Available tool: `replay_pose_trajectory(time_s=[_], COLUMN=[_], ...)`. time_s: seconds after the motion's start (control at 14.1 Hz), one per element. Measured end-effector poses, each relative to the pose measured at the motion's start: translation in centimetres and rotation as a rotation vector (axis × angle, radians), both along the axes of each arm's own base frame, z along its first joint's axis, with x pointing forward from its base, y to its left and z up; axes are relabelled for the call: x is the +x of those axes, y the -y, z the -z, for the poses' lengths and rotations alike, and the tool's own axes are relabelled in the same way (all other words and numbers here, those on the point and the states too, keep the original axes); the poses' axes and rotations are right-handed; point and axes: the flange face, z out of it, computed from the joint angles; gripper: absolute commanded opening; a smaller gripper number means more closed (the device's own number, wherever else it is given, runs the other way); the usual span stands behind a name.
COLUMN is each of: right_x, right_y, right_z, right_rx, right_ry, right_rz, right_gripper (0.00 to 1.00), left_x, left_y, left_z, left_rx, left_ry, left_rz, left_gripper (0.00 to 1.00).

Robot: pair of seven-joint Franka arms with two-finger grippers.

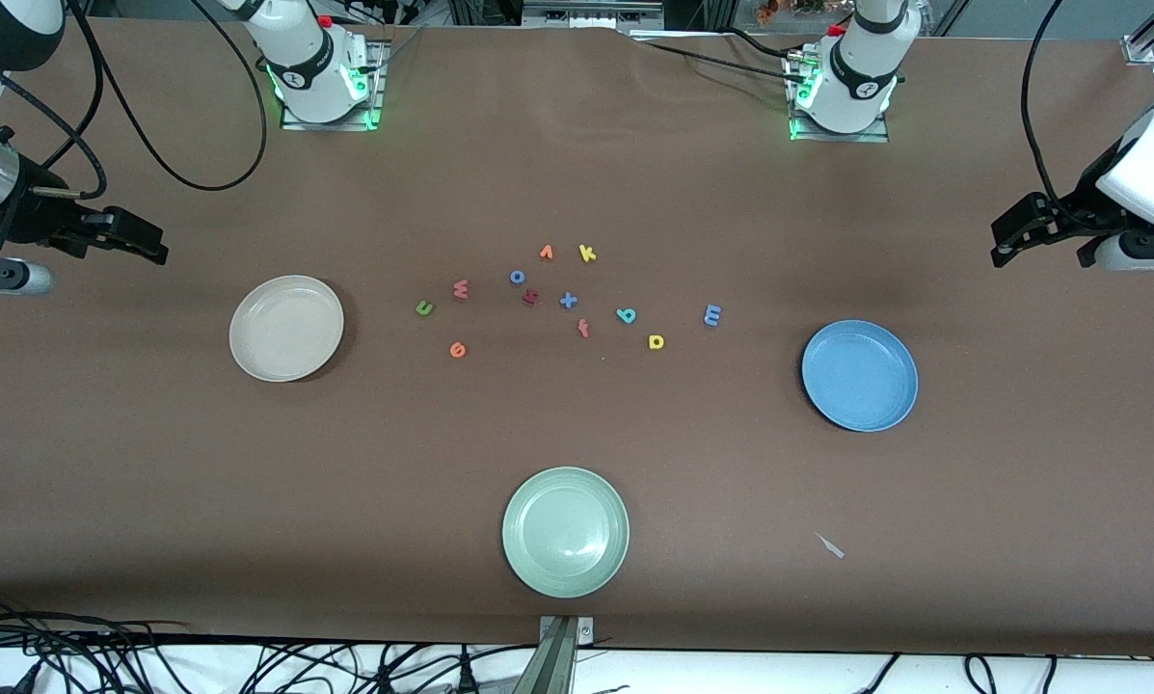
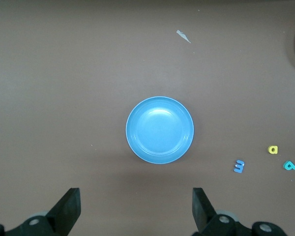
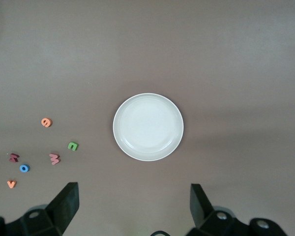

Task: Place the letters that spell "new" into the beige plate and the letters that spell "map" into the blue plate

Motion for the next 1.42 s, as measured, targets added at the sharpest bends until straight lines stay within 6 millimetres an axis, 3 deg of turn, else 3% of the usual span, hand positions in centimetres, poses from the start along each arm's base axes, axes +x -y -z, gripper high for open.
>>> replay_pose_trajectory(time_s=[0.28,1.42], right_x=[0.0,0.0], right_y=[0.0,0.0], right_z=[0.0,0.0], right_rx=[0.0,0.0], right_ry=[0.0,0.0], right_rz=[0.0,0.0], right_gripper=[1.0,1.0], left_x=[-0.3,-0.3], left_y=[1.2,2.2], left_z=[0.0,-0.8], left_rx=[0.001,0.002], left_ry=[-0.018,-0.022], left_rz=[0.02,0.039], left_gripper=[1.0,1.0])
